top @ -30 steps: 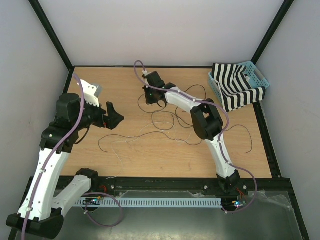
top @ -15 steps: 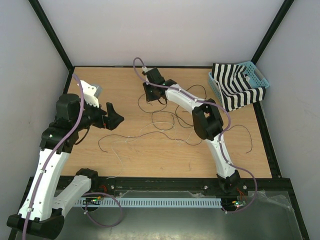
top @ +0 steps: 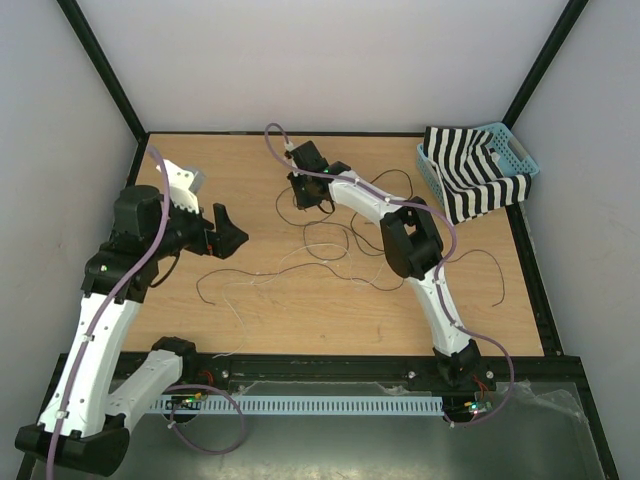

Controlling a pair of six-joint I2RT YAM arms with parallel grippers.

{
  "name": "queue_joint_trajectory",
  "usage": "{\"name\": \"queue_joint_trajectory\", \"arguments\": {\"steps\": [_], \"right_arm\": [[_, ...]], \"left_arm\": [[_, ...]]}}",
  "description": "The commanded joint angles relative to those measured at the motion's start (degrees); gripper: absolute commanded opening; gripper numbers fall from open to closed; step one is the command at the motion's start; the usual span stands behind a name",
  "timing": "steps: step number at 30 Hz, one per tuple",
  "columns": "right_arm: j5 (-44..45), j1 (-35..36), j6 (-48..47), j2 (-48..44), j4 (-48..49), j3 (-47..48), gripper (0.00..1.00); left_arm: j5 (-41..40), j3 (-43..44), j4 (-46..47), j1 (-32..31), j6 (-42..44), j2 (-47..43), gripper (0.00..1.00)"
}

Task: Zip-tie the wires
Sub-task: Pick up the cable at the center of the board.

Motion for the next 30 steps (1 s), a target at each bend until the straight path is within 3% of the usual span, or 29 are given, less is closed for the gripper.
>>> {"name": "queue_joint_trajectory", "arguments": {"steps": [1,6,22,30], "right_arm": [[-0.78,0.38,-0.51,1.24,-1.64,1.66,0.22],[-2.85,0.42,-0.47,0.76,-2.68,3.35,0.0],[0.76,0.33,-1.11,-18.85,-3.44,17.45,0.0],[0.24,-0.48,-1.97,-27.67,-3.25,20.88,0.0]], "left_arm": [[0.87,0.0,0.3,0.51,0.17,0.29,0.99],[0.89,0.37,0.33,0.84,0.24,0.4,0.99],[1.03,5.66,1.85,1.35,-0.61,5.93,0.99],[3.95,4.87,7.4,1.35,-2.7,10.84,0.99]]}}
